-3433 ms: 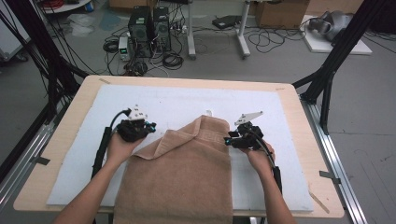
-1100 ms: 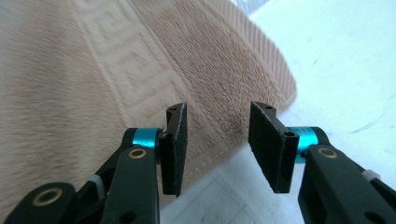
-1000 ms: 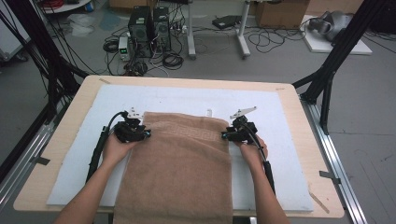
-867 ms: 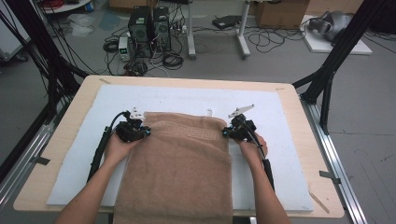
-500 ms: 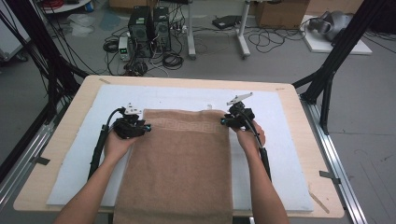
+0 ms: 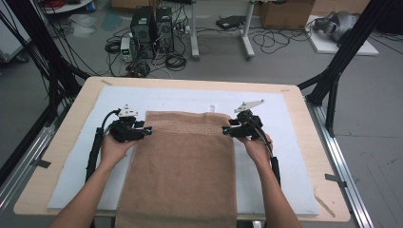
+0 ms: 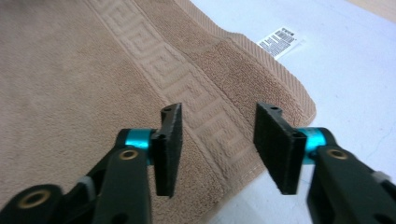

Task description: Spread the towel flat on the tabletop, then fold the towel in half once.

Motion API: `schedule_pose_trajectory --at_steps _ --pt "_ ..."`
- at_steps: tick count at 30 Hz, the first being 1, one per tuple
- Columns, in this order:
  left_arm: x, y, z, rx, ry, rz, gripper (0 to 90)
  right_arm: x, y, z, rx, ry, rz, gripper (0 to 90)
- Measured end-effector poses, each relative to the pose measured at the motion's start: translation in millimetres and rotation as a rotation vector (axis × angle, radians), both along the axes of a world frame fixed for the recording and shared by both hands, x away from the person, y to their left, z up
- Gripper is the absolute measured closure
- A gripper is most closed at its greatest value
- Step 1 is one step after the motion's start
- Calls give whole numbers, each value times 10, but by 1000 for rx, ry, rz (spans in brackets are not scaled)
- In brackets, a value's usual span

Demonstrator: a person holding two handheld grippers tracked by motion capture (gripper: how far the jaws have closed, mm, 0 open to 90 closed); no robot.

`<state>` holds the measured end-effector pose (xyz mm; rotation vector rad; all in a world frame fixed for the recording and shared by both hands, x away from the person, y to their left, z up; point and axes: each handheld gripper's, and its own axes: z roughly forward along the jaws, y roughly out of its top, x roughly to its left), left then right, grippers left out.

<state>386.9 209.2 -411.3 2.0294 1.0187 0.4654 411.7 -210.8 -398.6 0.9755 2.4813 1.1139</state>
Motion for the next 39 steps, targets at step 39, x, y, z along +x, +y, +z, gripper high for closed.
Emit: schedule_pose_trajectory --at_steps 39 --pt "-46 12 58 -35 -19 -36 404 -85 86 -34 19 12 35 315"
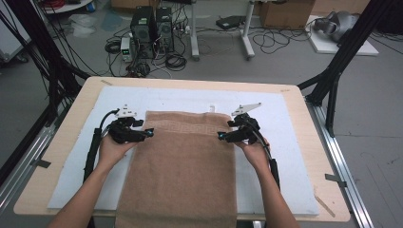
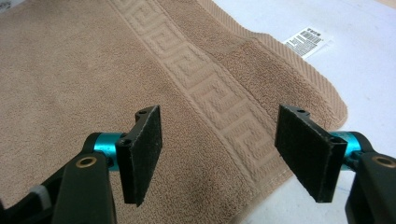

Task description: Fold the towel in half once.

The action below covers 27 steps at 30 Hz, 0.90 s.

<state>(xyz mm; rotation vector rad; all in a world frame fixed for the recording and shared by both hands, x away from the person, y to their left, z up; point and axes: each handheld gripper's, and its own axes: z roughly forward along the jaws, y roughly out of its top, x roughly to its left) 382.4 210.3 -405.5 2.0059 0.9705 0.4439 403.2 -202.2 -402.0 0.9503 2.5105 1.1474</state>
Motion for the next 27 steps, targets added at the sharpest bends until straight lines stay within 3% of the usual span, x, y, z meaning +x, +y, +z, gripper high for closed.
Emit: schedule_pose_trajectory --at_steps 8,11,18,21,25,26,27 --pt "126 41 -64 15 -26 45 450 80 -54 -52 -8 1 -38 340" --pt "194 29 -156 48 -25 56 474 137 -63 -104 -13 3 -54 361" --pt "315 -55 -384 114 28 84 525 250 -66 -291 -57 41 -95 402" --pt "330 -51 -394 92 28 102 550 297 -92 -371 -78 67 -128 423" --pt "333 -33 -387 99 26 114 649 308 -114 -382 -59 68 -142 485" --pt "333 -33 -385 100 26 113 665 311 -115 -380 -56 68 -149 527" --pt "331 -36 -383 97 30 106 693 309 -119 -376 -50 73 -151 634"
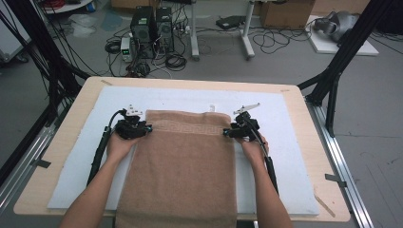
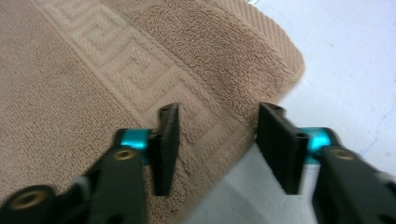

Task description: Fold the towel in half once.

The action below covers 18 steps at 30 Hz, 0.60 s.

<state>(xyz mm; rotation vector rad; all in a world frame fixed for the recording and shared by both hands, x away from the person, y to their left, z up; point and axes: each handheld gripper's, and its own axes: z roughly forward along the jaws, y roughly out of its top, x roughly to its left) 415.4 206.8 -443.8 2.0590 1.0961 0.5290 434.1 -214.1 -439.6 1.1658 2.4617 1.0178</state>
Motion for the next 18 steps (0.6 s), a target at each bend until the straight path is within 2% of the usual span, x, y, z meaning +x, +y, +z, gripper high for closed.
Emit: schedule_pose_trajectory --at_steps 2,4,6,8,11,16,18 --pt "-8 -10 7 4 0 -9 745 5 1 -3 5 1 12 689" --pt "-16 -7 20 5 4 -16 772 9 -2 0 22 15 33 790" --pt "-23 17 45 -18 11 -25 811 3 8 9 26 19 47 814" --pt "-43 34 81 -25 6 -29 856 -11 18 35 26 15 62 824" --pt "-88 74 163 -34 -9 -39 863 -50 12 122 48 3 79 826" --pt "-197 134 310 -69 -37 -59 872 -179 -29 360 77 -40 127 828" --pt "-278 156 397 -83 -60 -71 873 -252 -52 456 86 -50 153 827"
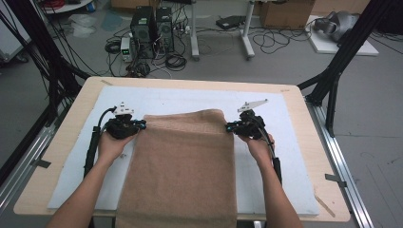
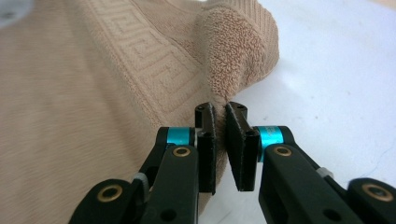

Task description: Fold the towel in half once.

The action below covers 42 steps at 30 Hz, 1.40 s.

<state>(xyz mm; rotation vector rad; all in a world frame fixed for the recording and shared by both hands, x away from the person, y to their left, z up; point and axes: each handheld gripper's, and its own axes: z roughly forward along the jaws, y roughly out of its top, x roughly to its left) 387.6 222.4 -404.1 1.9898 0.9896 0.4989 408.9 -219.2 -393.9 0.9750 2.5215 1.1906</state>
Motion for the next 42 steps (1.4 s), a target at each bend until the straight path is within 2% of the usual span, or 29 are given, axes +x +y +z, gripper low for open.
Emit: schedule_pose_trajectory --at_steps 5,8,9,11,17,19,21,23,24,28,30,31,33,34,36,38,42 --pt "-286 40 161 -19 -67 -43 873 -266 -26 190 -1 -23 65 826" --pt "-511 52 169 11 -87 -76 873 -481 -42 233 -1 -38 107 824" --pt "-593 57 153 15 -99 -83 873 -548 -43 224 1 -37 120 822" --pt "-747 65 103 48 -103 -99 873 -681 -35 170 2 -30 144 820" --pt "-1182 106 -174 50 -66 -132 873 -993 6 -43 -24 -1 185 817" --pt "-1275 133 -231 42 -52 -143 870 -1059 16 -99 -28 9 197 814" --pt "-1328 164 -264 28 -21 -157 849 -1111 23 -146 -43 25 204 801" --pt "-1342 195 -245 8 10 -174 731 -1129 7 -174 -58 30 199 736" --pt "-1343 203 -219 -3 11 -173 686 -1125 -14 -172 -45 32 193 706" --pt "-1242 214 -78 -9 -13 -158 588 -1075 -89 -78 -11 -2 145 624" --pt "-1146 202 -39 -23 -22 -135 566 -1031 -91 -51 -24 -14 126 598" --pt "-1091 202 -30 -12 -26 -124 561 -996 -91 -50 -30 -13 113 585" --pt "-973 185 -51 -20 -22 -98 559 -910 -93 -70 -47 -12 88 552" --pt "-935 177 -67 -13 -18 -89 559 -851 -96 -95 -38 0 74 538" --pt "-832 153 -123 -12 14 -73 556 -779 -81 -142 -37 17 65 518" --pt "-751 122 -182 9 39 -63 542 -711 -48 -192 -30 43 58 475" --pt "-640 95 -291 25 117 -49 502 -664 59 -253 0 90 104 450"
